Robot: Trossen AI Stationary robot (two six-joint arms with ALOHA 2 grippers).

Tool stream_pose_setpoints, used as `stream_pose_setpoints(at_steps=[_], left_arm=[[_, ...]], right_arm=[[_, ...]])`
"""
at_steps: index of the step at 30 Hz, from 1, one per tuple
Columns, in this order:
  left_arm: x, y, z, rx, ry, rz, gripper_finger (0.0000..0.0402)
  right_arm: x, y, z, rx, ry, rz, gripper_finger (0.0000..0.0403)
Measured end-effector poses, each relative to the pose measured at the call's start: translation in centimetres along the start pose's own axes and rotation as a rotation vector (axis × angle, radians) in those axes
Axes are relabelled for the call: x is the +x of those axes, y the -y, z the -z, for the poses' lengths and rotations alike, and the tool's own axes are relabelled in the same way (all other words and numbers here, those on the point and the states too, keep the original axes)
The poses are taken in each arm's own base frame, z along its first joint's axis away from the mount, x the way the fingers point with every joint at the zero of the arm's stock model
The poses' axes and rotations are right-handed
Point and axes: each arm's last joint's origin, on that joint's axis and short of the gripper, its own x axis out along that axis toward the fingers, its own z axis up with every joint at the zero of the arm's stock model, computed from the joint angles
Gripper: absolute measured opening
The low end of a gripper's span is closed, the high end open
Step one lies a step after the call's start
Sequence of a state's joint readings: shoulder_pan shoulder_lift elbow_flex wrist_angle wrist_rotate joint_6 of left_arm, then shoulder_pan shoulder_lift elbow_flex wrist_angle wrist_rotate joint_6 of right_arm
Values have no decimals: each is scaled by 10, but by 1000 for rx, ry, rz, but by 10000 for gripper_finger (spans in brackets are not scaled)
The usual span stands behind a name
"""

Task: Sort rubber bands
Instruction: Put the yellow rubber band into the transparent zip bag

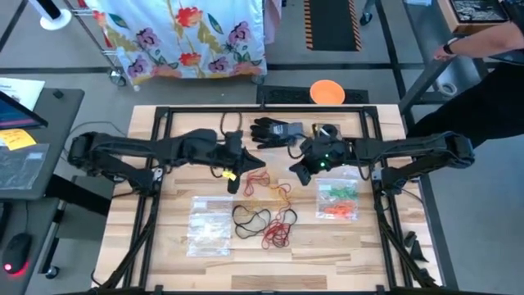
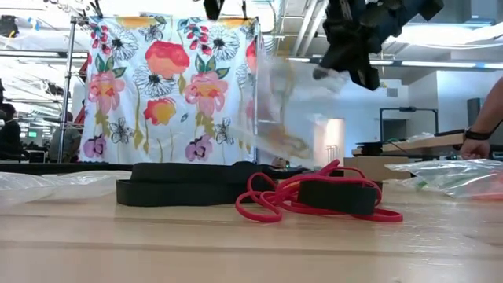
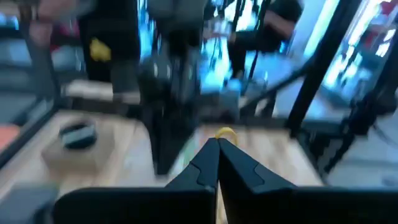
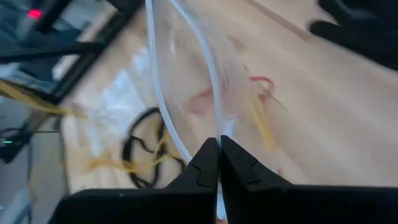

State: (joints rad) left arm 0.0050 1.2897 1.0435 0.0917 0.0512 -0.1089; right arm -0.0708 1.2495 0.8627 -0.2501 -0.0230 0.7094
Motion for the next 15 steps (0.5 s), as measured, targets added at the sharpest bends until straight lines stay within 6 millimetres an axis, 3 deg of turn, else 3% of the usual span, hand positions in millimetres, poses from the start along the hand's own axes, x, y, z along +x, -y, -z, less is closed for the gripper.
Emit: stream_pose_setpoints(at_steps=[4,10,15], left_arm=[[1,3,-8,1,97,18,0],[-2,-3,-20,-8,201,-1,0],[4,-14,-2,-31,42,-68,0]], right_arm=[[4,-9,2,-19,16,-56,5],[10,-7,7,-21,-39,-48,5],[11,-6,6,-12,-36,-45,5]])
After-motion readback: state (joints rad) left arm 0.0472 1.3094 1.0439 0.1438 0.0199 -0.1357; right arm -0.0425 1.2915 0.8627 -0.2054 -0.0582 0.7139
